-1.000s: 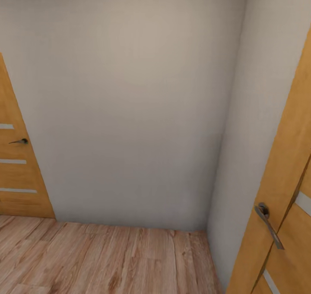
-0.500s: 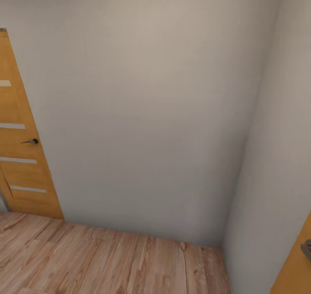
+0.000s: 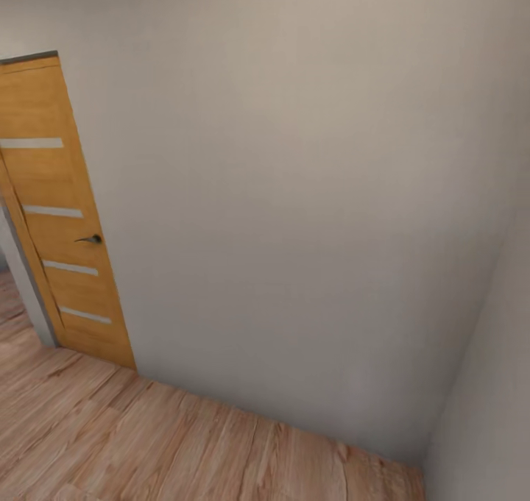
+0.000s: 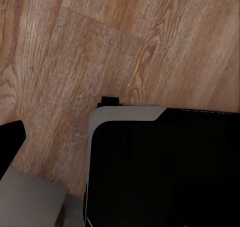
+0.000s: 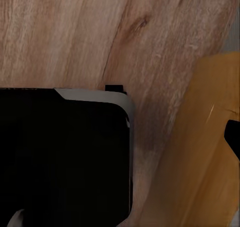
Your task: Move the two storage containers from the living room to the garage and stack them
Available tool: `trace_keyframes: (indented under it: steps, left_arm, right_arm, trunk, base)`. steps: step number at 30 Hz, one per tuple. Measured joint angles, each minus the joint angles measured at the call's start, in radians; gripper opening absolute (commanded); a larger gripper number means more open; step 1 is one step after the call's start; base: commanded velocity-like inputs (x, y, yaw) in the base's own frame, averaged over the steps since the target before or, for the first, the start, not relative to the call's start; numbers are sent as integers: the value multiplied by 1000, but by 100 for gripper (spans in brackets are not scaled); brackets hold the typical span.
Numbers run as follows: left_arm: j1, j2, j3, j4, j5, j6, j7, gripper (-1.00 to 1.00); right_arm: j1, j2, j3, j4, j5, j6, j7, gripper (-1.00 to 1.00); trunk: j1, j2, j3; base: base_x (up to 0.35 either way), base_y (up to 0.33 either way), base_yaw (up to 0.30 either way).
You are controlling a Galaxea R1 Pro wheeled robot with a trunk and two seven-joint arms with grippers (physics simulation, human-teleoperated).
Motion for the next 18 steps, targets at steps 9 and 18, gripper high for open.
trace_keyframes:
  steps: [9,18]
  left_arm:
    - [0,0,0,0,0,0,0,100]
    - [0,0,0,0,14,-1,0,100]
  right_arm:
    - [0,1,1,0,0,0,0,100]
    - [0,13,0,0,0,2,-9,100]
  trunk:
    - [0,0,0]
    - [1,0,0]
  base:
    - [209,0,273]
    - [5,0,295]
